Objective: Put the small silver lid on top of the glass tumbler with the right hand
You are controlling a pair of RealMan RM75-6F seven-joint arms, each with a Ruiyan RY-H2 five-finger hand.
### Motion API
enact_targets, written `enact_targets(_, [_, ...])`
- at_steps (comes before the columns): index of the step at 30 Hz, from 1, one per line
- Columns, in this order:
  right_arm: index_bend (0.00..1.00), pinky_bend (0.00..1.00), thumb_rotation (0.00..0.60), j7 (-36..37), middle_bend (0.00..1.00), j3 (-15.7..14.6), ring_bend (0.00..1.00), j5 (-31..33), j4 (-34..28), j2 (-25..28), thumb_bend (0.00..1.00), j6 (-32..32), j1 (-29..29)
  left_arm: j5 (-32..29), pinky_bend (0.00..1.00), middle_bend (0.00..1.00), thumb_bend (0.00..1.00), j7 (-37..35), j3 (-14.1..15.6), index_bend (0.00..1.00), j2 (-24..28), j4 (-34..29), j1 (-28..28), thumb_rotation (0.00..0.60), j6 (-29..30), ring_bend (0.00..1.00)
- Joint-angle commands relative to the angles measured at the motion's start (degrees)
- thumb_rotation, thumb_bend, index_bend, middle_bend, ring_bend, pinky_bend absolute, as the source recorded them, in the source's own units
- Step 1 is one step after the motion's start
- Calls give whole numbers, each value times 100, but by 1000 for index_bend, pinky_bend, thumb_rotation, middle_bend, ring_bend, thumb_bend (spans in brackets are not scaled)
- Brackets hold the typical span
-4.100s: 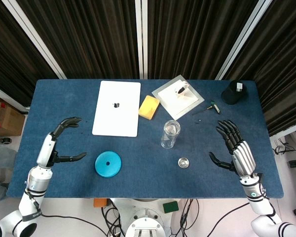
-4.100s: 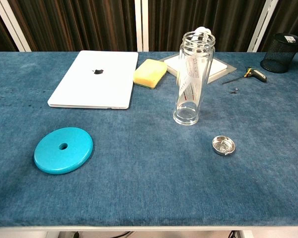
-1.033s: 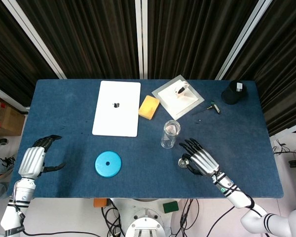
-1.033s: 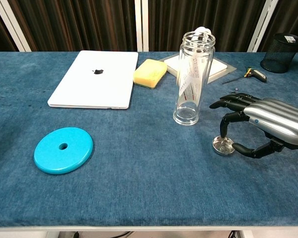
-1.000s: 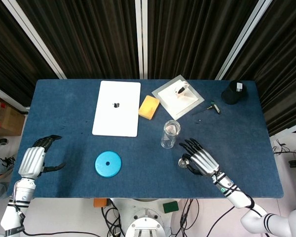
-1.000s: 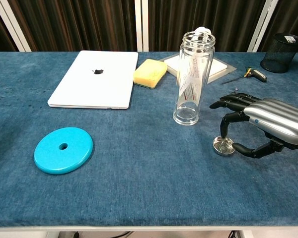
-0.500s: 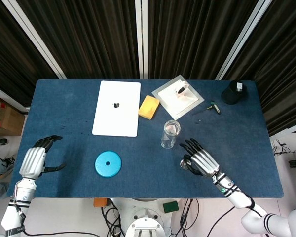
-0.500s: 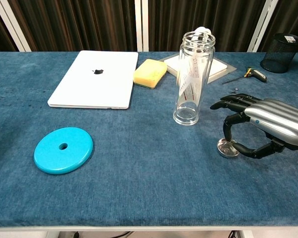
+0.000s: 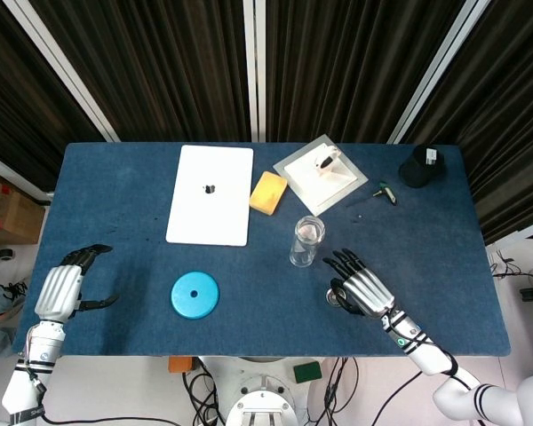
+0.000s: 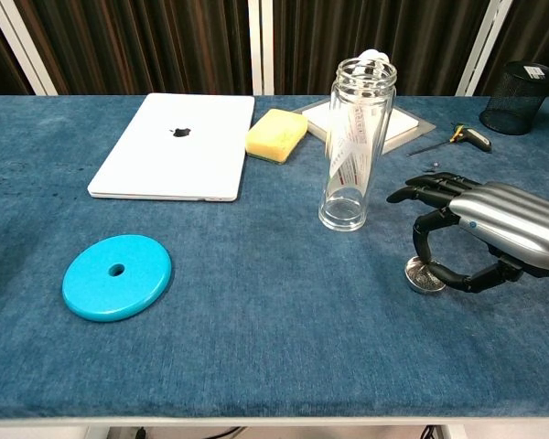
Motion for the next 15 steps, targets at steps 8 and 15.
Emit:
enact_targets(8, [586,0,600,104,94,40,0,2,-73,136,435,268,-76,5,206,216,35,-3,5,215,14,-5,12,600,-2,195])
enact_targets(15, [603,0,600,405,95,284,0,139,-391,592,436,835,-251,6,206,216,34,-21,4,215,28,-2,18,600,-7,195])
